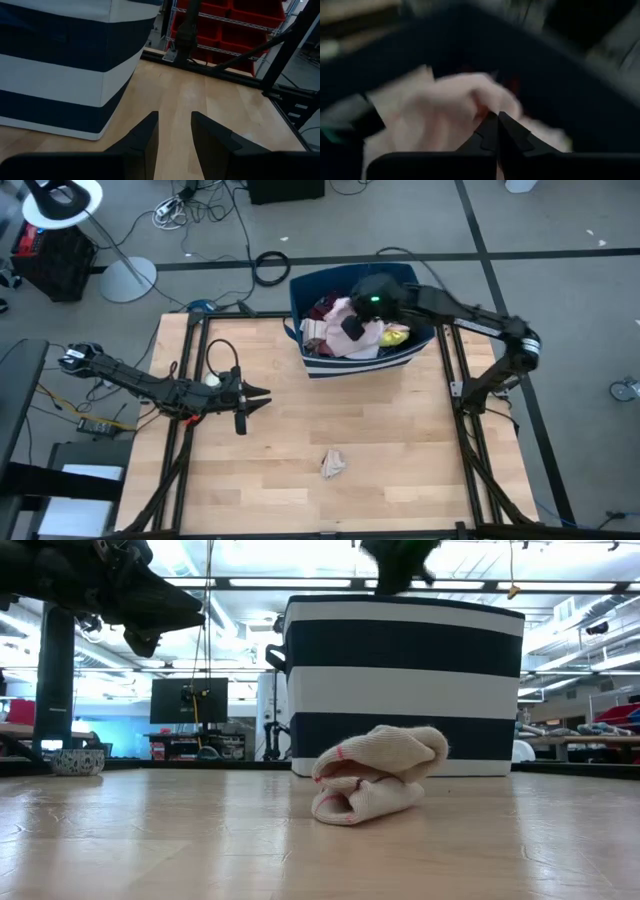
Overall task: Sort clothes
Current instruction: Put the light pink shirt into the blue laundry bin, then put the brown striped sock into the blue laundry bin
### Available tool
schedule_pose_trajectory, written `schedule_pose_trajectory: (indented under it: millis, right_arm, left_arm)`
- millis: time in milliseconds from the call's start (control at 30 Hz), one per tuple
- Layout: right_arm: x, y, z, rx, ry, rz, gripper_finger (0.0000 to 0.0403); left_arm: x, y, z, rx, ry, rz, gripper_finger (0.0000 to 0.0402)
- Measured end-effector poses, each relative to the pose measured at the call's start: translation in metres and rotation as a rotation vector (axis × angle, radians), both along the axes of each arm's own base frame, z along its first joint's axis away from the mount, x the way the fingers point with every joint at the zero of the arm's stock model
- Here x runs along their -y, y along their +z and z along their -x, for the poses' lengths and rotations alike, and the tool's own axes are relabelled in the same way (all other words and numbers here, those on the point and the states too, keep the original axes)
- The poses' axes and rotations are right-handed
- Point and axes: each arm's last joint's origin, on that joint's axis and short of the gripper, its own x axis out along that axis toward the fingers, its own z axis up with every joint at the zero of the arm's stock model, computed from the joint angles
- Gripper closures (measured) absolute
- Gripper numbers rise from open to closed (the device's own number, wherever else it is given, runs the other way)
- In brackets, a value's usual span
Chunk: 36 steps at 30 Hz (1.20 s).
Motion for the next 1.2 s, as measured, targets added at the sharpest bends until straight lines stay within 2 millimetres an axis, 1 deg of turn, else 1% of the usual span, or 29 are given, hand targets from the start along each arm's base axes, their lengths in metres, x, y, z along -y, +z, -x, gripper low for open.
schedule_pose_trajectory:
  millis: [133,233,333,433,500,567,633,700,800,833,900,967,1000,1100,1200]
  right_arm:
    - [0.02,-0.044,-0.019,-0.105,-0.043,-0.227,0.0387]
    - [0.036,-0.078,-0.039,-0.14,-0.055,-0.362,0.0364]
    - [0.05,-0.115,-0.059,-0.191,-0.053,-0.43,0.0331]
    - [0.064,-0.145,-0.072,-0.218,-0.053,-0.487,0.0294]
    - [0.071,-0.159,-0.077,-0.222,-0.048,-0.52,0.0271]
    - [0.077,-0.166,-0.079,-0.208,-0.042,-0.544,0.0252]
    - [0.079,-0.167,-0.079,-0.196,-0.037,-0.552,0.0238]
    - [0.08,-0.159,-0.076,-0.176,-0.031,-0.55,0.0232]
    - [0.078,-0.134,-0.068,-0.148,0.004,-0.528,0.0229]
    - [0.075,-0.122,-0.063,-0.138,0.018,-0.514,0.023]
    - [0.069,-0.089,-0.051,-0.08,0.047,-0.467,0.0234]
    - [0.061,-0.054,-0.035,-0.003,0.075,-0.408,0.0237]
    - [0.057,-0.04,-0.026,0.027,0.08,-0.384,0.0238]
    - [0.041,-0.005,0.002,0.092,0.093,-0.336,0.024]
    - [0.013,0.023,0.033,0.112,0.113,-0.296,0.0241]
  left_arm:
    - [0.0,0.0,0.0,0.0,0.002,0.0,0.028]
    - [0.0,0.0,0.0,0.0,0.002,0.0,0.028]
    - [0.0,0.0,0.0,0.0,0.002,0.0,0.028]
    - [0.0,0.0,0.0,-0.001,0.002,-0.001,0.028]
    - [0.0,0.0,0.0,-0.001,0.002,-0.001,0.028]
    - [0.0,0.0,0.0,-0.002,0.002,-0.001,0.028]
    - [0.0,0.0,0.0,-0.004,0.002,-0.001,0.028]
    - [0.0,0.0,0.0,-0.003,0.002,-0.001,0.028]
    - [0.0,0.0,0.0,-0.003,0.003,-0.001,0.028]
    - [0.0,0.0,0.0,-0.005,0.003,-0.001,0.028]
    - [0.0,0.0,0.0,-0.005,0.003,-0.001,0.028]
    - [0.0,0.0,0.0,-0.004,0.003,-0.001,0.028]
    - [0.0,-0.001,0.0,-0.005,0.003,-0.002,0.028]
    - [0.0,0.0,0.0,-0.004,0.003,-0.001,0.028]
    - [0.0,0.0,0.0,-0.004,0.002,-0.001,0.028]
